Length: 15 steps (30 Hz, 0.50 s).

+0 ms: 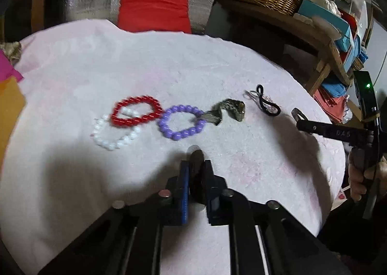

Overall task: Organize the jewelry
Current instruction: 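Carry the black ring into the orange box with the left tool while the right tool drops the bangle there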

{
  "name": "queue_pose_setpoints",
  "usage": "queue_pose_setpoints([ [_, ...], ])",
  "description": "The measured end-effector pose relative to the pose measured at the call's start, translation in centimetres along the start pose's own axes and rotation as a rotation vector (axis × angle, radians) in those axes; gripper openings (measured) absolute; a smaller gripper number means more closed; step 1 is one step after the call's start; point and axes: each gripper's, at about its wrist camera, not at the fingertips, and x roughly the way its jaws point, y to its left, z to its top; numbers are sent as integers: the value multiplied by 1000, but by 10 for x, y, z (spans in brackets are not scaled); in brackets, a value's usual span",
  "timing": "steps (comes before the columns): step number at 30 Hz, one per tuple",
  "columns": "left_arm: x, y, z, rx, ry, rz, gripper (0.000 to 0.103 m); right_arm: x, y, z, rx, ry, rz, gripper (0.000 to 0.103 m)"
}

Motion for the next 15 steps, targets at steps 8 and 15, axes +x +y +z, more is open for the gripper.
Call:
queue_pose_setpoints([
  [8,-111,51,-11,-154,-168,106,10,-20,78,-9,-103,-55,286,62],
  [15,-216,120,-37,-282,-247,348,10,-39,245,-3,-300,-7,554,63],
])
